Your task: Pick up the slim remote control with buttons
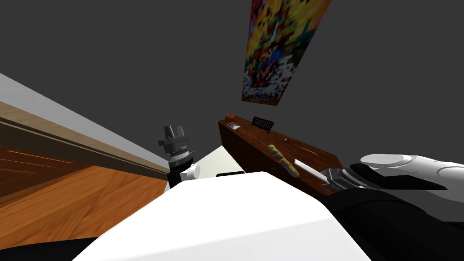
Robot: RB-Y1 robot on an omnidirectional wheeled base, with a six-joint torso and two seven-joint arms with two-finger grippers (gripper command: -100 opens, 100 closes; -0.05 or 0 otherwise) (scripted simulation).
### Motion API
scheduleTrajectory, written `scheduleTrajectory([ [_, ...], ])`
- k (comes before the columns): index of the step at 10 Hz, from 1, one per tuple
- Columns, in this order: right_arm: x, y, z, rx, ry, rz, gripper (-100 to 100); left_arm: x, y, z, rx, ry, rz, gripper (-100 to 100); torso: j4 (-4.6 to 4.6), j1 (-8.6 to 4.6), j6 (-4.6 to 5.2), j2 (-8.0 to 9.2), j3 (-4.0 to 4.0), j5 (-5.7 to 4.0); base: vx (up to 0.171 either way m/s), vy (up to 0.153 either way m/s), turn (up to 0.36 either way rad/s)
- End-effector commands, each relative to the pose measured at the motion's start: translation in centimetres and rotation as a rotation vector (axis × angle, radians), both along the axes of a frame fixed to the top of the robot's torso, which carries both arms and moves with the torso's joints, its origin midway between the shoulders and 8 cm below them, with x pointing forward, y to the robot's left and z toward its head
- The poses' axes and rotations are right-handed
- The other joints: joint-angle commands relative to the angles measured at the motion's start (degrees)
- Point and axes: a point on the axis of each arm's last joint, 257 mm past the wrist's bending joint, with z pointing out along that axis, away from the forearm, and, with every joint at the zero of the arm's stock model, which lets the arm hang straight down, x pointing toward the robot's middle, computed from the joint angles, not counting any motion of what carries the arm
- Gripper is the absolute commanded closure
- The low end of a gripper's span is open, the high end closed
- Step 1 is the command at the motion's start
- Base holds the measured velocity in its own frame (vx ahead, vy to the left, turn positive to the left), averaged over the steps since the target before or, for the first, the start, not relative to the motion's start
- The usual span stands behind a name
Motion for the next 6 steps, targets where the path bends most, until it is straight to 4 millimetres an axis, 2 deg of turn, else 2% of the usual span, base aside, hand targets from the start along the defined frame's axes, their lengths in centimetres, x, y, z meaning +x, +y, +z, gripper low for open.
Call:
scheduleTrajectory([
  [1, -0.5, -0.6, -0.2, -0.009, 0.001, -0.011, -100, 0.0, 0.0, 0.0, 0.0, 0.0, 0.0, 0, 0.0, 0.0, 0.0, 0.0, 0.0, 0.0, 0.154, -0.197, 0.218],
  [2, -1.4, 0.1, -1.2, 0.009, 0.008, -0.023, -100, 0.0, 0.0, 0.0, 0.0, 0.0, 0.0, 0, 0.02, 0.12, 0.04, 0.09, 0.05, 0.02, 0.098, -0.137, 0.233],
  [3, -0.7, -0.2, -0.8, 0.001, 0.004, -0.016, -100, 0.0, 0.0, 0.0, 0.0, 0.0, 0.0, 0, 0.06, 0.35, 0.04, 0.27, 0.15, 0.06, 0.036, -0.055, 0.055],
  [4, -0.8, -0.1, -0.9, 0.002, 0.005, -0.017, 0, 0.0, 0.0, 0.0, 0.0, 0.0, 0.0, 0, 0.12, 0.69, 0.1, 0.49, 0.28, 0.15, 0.009, -0.014, -0.005],
  [5, -1.5, -0.1, -1.8, 0.001, 0.001, -0.025, -100, 0.0, 0.0, 0.0, 0.0, 0.0, 0.0, 0, 0.16, 0.9, 0.11, 0.65, 0.38, 0.22, 0.009, -0.01, 0.069],
  [6, -2.0, -0.1, -2.5, 0.001, -0.001, -0.031, -100, 0.0, 0.0, 0.0, 0.0, 0.0, 0.0, 0, 0.17, 0.96, 0.1, 0.71, 0.42, 0.23, 0.007, -0.01, 0.074],
])
